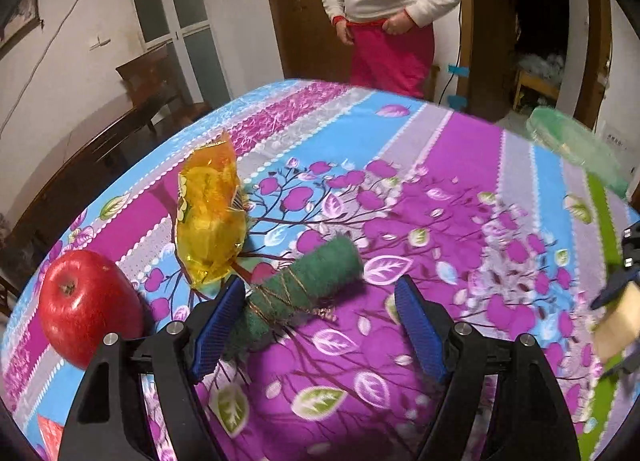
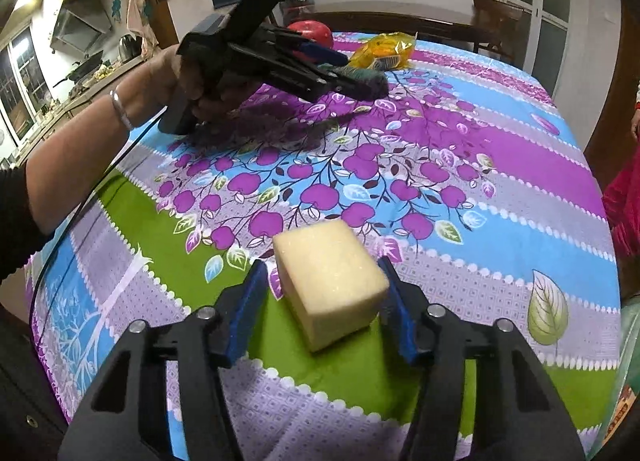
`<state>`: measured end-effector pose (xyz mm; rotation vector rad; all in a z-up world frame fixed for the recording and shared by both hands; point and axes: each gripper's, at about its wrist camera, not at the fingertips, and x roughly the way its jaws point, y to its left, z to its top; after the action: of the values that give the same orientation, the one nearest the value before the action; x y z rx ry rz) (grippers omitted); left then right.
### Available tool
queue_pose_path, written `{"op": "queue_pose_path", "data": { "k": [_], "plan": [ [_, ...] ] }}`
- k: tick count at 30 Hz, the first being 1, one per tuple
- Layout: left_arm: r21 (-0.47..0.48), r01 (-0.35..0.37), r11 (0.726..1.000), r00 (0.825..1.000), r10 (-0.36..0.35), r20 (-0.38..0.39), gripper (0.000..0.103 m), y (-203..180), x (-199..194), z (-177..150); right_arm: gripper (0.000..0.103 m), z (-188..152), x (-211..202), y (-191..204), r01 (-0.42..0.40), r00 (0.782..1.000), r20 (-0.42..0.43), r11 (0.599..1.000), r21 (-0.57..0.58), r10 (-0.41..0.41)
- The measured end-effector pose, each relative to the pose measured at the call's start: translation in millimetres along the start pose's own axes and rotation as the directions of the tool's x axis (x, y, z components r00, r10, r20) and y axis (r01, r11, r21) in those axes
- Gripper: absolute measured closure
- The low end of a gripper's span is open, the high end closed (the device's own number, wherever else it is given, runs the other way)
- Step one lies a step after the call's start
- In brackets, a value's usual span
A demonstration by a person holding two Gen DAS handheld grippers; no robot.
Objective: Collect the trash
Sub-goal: 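Grasp the green scrub pad with the left tool while the right tool grasps the cream sponge block, then carry the green pad and cream sponge in both tools over the bin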
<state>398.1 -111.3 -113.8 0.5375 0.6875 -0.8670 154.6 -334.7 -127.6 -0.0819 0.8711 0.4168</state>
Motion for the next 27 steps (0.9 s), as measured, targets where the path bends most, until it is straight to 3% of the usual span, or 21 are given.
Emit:
{"op": "queue_pose_path", "data": {
  "k": [6, 9, 13, 15, 23, 27],
  "plan": [
    [-0.019, -0.002, 1.0, 0.999, 0.002, -0.046, 0.022, 6, 17, 10, 0.061, 3, 1, -4, -0.004, 1.0, 0.005, 1.0, 0.018, 0.004],
    [-0.03, -0.01, 1.0, 0.999, 0.008, -0.04, 0.029, 6, 14, 7, 0.064, 1, -1, -5, -0.015, 1.0, 0.01, 0.999, 0.037, 0.015],
    [-0.097, -0.036, 0.995, 0.999, 0.033, -0.037, 0.065, 9, -3, -5, 0.066, -4, -7, -1, -0.02, 1.0, 0.023, 0.998, 0.052, 0.018],
    [-0.178, -0.015, 0.984, 0.999, 0.007, -0.043, 0.073, 13, -18, -14, 0.067, -9, -13, 4, -0.03, 0.999, 0.041, 0.997, 0.067, 0.028],
    [-0.229, 0.019, 0.973, 1.0, -0.015, 0.019, 0.079, -41, -97, -53, 0.068, -28, -52, 24, -0.064, 0.99, 0.135, 0.989, 0.132, 0.046],
    [-0.298, 0.057, 0.953, 0.998, -0.043, 0.053, 0.081, -77, -130, -73, 0.068, -39, -84, 27, -0.031, 0.984, 0.18, 0.986, 0.166, 0.001]
  ]
}}
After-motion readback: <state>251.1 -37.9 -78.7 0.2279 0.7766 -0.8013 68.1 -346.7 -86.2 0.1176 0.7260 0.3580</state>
